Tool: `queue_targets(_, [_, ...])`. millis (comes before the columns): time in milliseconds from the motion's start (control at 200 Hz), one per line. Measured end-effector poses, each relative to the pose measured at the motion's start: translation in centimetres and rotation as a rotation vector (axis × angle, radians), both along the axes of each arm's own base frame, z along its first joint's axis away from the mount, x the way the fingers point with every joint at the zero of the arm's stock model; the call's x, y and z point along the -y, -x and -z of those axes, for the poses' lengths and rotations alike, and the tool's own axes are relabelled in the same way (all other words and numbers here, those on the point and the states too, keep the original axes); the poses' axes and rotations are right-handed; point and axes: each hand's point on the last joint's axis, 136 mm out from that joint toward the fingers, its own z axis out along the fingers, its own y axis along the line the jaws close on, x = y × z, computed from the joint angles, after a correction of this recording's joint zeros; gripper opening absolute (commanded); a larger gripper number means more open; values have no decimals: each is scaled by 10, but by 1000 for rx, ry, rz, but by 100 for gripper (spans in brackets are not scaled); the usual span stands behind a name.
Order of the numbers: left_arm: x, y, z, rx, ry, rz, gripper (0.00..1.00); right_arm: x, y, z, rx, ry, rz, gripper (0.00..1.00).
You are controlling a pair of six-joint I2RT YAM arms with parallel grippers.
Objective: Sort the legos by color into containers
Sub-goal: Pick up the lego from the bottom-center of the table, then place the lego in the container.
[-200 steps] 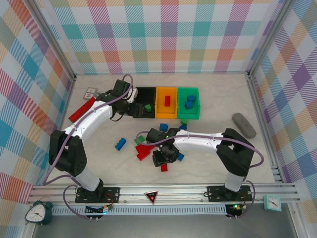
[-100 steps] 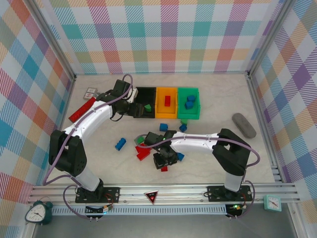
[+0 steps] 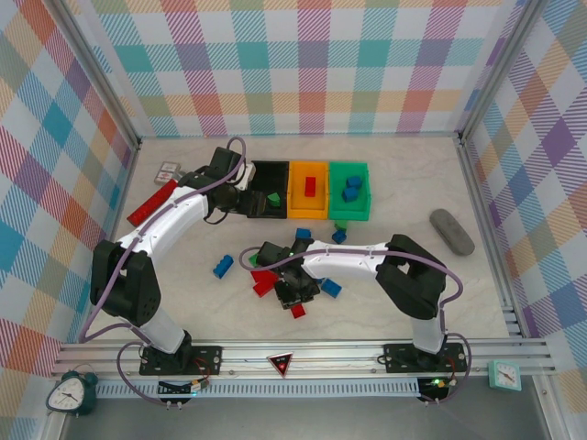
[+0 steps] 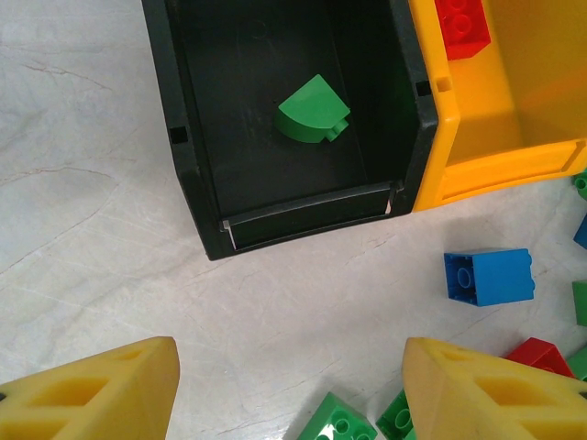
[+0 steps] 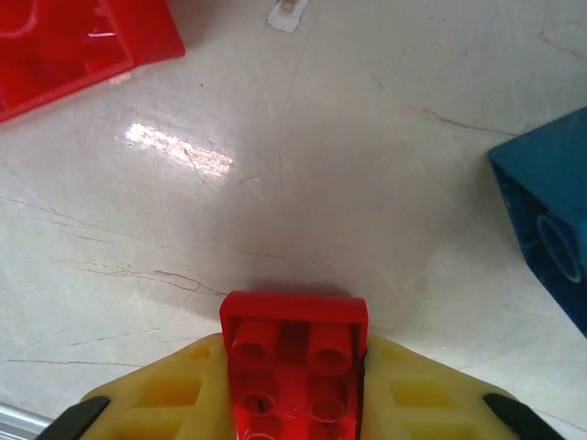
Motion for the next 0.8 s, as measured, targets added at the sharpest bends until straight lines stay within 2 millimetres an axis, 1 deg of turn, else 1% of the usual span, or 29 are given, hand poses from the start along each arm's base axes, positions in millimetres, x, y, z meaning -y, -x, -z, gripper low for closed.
queue_targets(125, [0, 0, 0, 0, 0, 0, 65, -2, -1, -2, 4, -6, -12, 28])
queue_targets(175, [0, 0, 0, 0, 0, 0, 65, -6, -4, -5, 11, -20, -15, 28])
queue_targets(300, [0, 0, 0, 0, 0, 0, 65, -21, -18, -18, 39, -81, -16, 28])
queue_targets(365, [0, 0, 0, 0, -1, -1, 65, -24, -26, -25, 54, -109, -13, 28])
queue_targets(475, [-1, 1, 0, -4, -5, -2, 65, -24, -47, -42, 81, -162, 16, 28])
queue_targets(665, [-1, 1, 0, -5, -5, -2, 65, -17, -94, -72, 145, -237, 72, 28])
queue_targets(800, [-1, 1, 0, -5, -5, -2, 65, -4, -132, -89, 191, -276, 124, 29])
